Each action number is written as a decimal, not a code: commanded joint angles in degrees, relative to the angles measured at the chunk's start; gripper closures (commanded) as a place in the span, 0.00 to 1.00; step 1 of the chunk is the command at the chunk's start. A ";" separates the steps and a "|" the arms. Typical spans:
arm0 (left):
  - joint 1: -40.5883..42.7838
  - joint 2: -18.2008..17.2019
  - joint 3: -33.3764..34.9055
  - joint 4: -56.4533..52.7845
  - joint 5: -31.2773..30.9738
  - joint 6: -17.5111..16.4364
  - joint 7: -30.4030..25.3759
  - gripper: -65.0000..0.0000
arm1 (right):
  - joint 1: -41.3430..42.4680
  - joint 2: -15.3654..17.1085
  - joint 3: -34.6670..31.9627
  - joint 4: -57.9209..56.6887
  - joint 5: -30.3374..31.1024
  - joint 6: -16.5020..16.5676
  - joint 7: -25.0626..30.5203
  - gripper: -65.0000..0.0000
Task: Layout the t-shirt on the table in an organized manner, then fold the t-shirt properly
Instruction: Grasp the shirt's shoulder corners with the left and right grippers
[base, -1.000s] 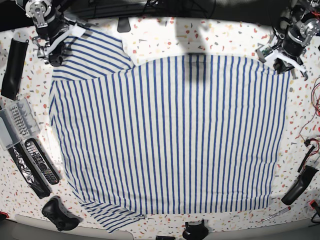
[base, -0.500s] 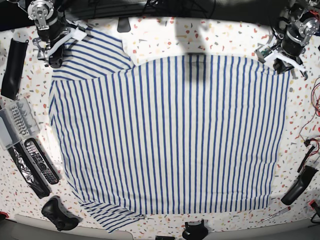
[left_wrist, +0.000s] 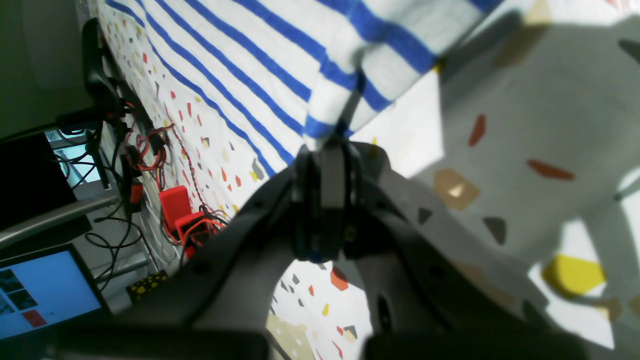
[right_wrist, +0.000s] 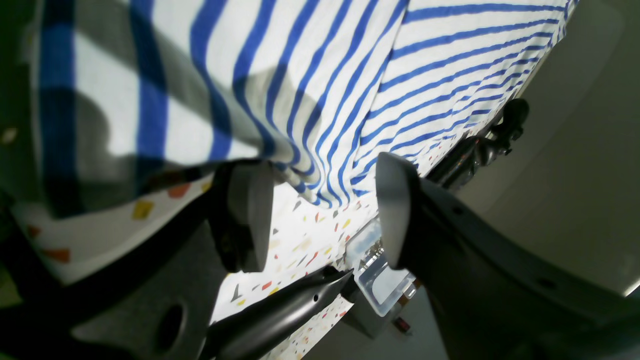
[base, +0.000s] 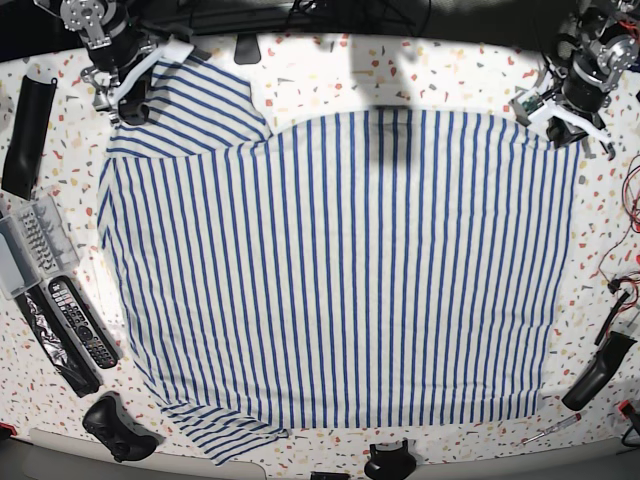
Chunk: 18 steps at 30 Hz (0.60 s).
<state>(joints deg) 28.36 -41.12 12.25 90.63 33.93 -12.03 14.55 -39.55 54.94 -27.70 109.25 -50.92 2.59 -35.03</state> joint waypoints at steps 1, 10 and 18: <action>0.52 -0.35 0.22 0.00 -0.94 -2.56 -0.46 1.00 | -0.15 0.96 0.63 0.72 0.31 0.20 0.02 0.51; 0.52 -0.35 0.22 0.00 -0.92 -2.56 0.48 1.00 | 0.83 -0.28 1.11 -0.09 2.12 3.91 2.75 0.51; 0.52 -0.33 0.22 0.00 -0.94 -2.56 0.61 1.00 | 6.43 -3.34 1.07 -4.96 4.74 6.08 4.04 0.51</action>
<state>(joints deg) 28.34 -41.12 12.25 90.63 33.93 -12.03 14.98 -33.21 50.81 -26.89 104.03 -46.41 8.43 -31.09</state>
